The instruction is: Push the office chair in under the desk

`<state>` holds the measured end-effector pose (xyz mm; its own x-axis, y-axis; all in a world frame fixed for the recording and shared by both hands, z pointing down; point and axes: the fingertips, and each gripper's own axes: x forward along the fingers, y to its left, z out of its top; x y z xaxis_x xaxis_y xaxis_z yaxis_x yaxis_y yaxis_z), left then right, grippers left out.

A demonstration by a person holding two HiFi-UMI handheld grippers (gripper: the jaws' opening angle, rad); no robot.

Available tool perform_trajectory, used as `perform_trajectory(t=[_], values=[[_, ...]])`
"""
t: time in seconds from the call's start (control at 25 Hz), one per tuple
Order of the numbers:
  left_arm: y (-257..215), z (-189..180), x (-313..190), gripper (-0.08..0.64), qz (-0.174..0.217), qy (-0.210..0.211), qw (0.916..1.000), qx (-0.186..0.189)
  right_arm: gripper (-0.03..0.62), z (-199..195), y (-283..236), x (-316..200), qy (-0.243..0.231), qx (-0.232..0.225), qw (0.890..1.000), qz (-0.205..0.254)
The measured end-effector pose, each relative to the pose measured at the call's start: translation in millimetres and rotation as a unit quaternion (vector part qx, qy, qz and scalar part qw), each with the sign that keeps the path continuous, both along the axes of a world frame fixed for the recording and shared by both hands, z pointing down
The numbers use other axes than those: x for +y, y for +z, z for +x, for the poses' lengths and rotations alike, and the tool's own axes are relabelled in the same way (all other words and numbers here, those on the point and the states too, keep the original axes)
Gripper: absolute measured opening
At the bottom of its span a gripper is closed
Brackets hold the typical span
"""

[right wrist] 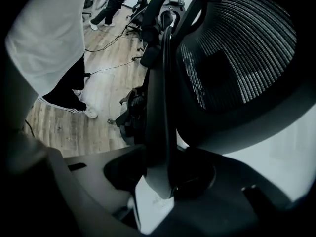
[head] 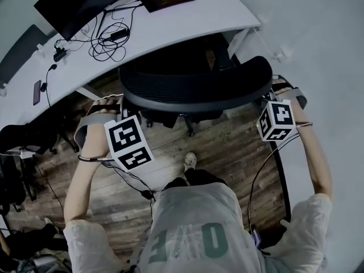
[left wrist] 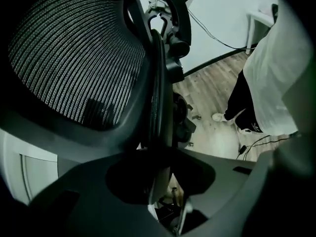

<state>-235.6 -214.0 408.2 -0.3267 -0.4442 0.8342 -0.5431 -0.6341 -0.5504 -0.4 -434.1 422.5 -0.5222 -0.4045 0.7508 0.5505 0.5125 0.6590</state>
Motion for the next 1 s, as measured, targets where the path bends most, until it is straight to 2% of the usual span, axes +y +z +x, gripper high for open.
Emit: perform_trajectory(t=[0.36, 1.0], values=[[-0.5, -51.5, -59.4, 0.146, 0.01, -0.035, 0.9993, 0.001, 0.156, -72.0, 0.1, -80.2, -0.017, 0.003, 1.0, 0.013], [-0.3, -129.9, -118.1, 0.144, 0.008, -0.063, 0.998, 0.003, 0.156, -173.7, 2.0, -159.0, -0.037, 0.003, 0.999, 0.022]])
